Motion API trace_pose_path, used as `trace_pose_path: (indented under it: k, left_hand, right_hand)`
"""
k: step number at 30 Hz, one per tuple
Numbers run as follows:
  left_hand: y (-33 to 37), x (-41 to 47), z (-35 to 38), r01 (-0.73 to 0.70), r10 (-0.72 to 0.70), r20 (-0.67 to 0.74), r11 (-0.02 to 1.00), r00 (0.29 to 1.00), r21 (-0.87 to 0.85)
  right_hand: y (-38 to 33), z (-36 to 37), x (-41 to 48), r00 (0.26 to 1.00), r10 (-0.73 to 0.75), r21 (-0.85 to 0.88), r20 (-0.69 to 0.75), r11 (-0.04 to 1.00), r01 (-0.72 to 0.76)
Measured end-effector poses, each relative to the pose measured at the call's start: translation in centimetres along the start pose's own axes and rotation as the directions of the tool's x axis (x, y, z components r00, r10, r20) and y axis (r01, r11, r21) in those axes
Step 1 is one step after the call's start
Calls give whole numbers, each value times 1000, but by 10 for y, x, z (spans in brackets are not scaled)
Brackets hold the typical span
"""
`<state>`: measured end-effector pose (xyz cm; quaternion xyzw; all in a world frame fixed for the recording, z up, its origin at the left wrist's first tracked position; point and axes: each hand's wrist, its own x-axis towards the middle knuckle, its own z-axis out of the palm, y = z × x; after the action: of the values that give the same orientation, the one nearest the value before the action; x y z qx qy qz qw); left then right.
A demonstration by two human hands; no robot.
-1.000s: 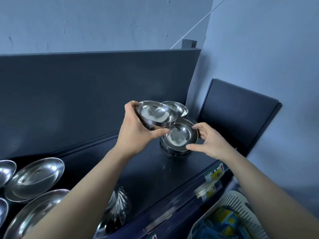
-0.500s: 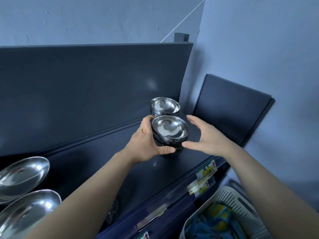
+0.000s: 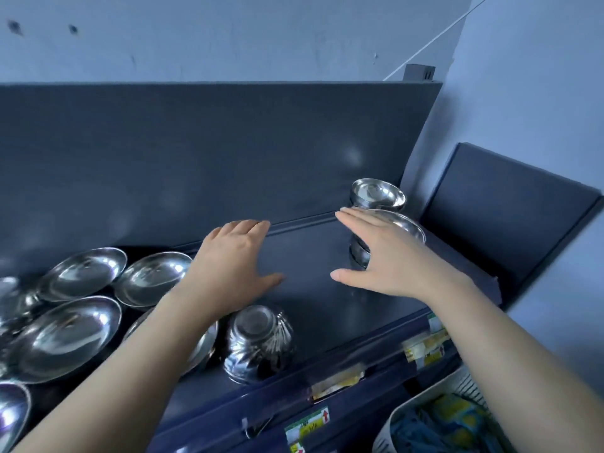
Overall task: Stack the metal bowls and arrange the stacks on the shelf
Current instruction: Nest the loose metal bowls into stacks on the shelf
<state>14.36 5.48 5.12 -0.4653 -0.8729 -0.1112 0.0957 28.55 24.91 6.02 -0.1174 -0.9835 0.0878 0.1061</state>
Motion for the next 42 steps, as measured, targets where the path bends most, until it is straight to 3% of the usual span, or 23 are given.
trace_pose_path:
  k: [9,19,28,36,42]
  left_hand:
    - [-69,-85,-24,102,-105,229,994,968,27]
    - [-99,-114,-5,157,-147,369,988,918,2]
    - [-106,-115,0,216,-186,344,975,920,-51]
    - [-93,-86,13,231,-164,310,953,936,-194]
    - [-76,-48,31,197,-124,287,951,950,-240]
  right_hand:
    - [-94,46,-4,968,-118,96,220,990,99]
    - [-134,92,1,916,-19,35,400,999,5]
    - [-119,96,6,931,80,214,356,963,-165]
    - [-83,63,15,978,160,471,133,858,-204]
    - [-59,56,20,971,240,635,-14,752,-177]
